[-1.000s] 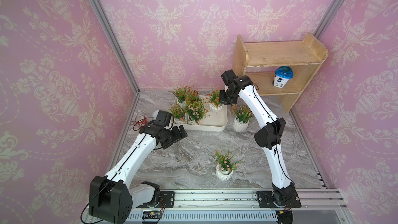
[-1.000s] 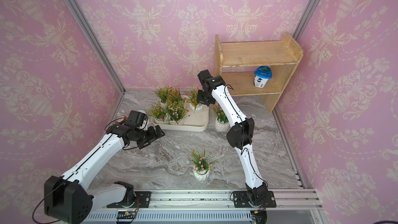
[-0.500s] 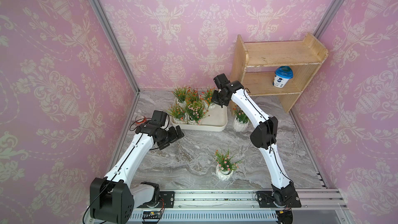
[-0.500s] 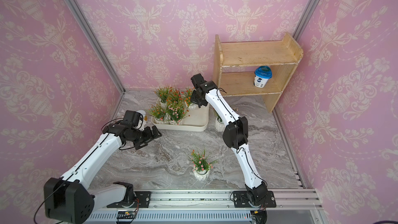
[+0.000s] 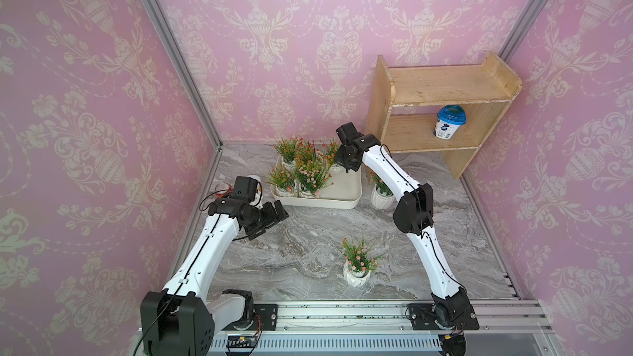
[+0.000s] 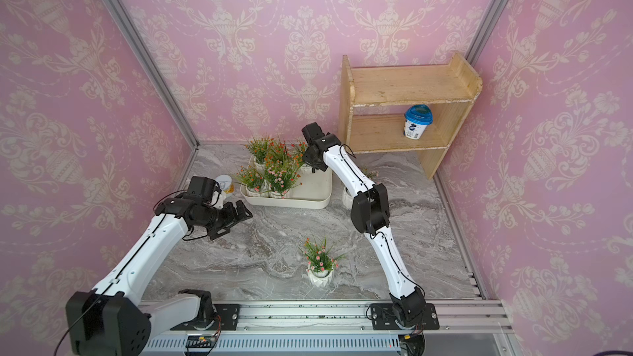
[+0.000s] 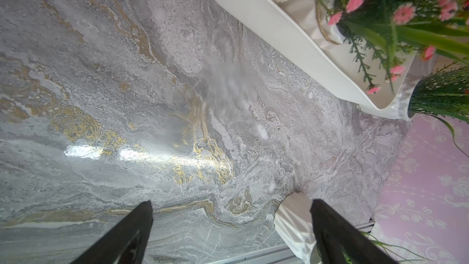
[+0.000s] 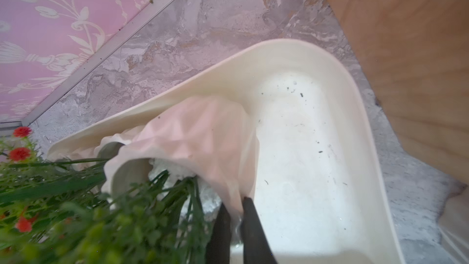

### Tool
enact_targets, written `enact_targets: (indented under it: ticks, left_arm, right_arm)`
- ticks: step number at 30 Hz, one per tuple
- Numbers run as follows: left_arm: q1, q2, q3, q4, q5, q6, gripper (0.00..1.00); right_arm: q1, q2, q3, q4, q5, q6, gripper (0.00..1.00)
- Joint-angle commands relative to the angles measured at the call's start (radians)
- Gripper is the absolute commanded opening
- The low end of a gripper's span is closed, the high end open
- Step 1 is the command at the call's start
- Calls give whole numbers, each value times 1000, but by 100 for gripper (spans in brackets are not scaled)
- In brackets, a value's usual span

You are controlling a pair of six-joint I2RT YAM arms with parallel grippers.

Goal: Put the potted gypsophila into the storage box
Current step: Place the baby's breath potted plant at the storage box.

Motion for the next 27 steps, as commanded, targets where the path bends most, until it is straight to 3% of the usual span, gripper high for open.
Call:
enact_targets:
  ticks: [1,20,27]
  left_arm:
    - [16,-17,24,-42,22,36,99]
    - [33,-40,14,-60,25,41,99]
    - [35,-46,11,-57,25,31,99]
  right_arm:
    - [2,12,12,71,14,45,2]
    - [2,59,-10,145,-25,71,7]
    - [2,61,-4,151,-34,52,20]
